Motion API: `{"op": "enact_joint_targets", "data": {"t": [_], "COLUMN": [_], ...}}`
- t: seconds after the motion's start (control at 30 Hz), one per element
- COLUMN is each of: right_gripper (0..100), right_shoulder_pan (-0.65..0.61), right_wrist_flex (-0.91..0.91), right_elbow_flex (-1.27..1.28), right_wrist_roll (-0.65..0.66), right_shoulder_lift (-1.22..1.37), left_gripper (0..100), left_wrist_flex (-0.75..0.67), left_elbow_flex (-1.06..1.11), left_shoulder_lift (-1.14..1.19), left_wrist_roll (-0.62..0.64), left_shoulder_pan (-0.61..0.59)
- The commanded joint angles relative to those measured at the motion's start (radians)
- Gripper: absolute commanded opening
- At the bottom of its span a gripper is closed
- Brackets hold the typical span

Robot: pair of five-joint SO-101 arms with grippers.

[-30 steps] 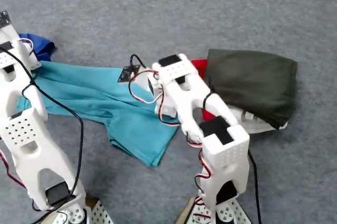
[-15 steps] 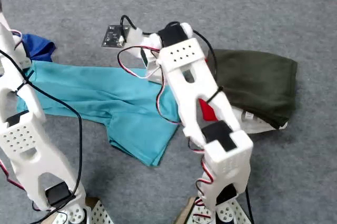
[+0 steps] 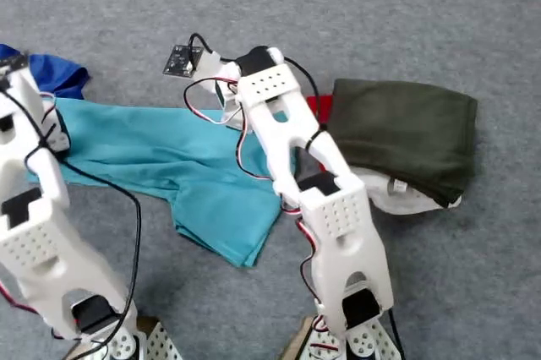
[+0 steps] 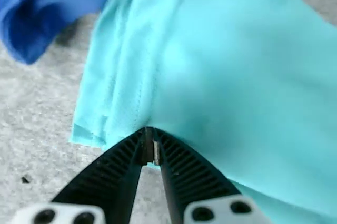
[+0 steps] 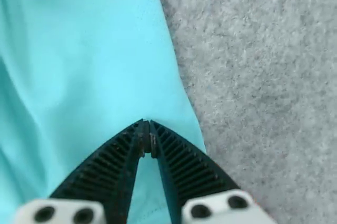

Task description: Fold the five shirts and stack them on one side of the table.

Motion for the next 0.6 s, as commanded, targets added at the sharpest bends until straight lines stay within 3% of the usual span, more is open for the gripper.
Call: {"op": "enact_joint_targets", "data": {"t": [0.0,0.1,0.3,0.57], "right_gripper": [0.3,0.3,0.3,0.3], "right_shoulder_pan": [0.047,0.110,0.182,0.122], "right_wrist_flex": [-0.018,-0.018,-0.003,0.127], "right_elbow_flex": [-0.062,-0.085,-0.156,-0.291], "right_wrist_roll": [-0.002,0.008,0.060,0.061], "right_shoulder_lift": [0.018,0.061,0.160,0.140], "left_gripper": [2,2,2,2], "left_wrist_flex": [-0.170,-0.259,-0.256,-0.075], "left_elbow_flex": [0.195,0.262,0.195,0.032], "left_shoulder_lift": [-0.124,-0.163,-0.179,-0.185], "left_wrist_roll": [-0.017,-0.043,-0.052,-0.049], "left_shoulder_pan": [-0.048,-0.094,-0.094,-0.066]}}
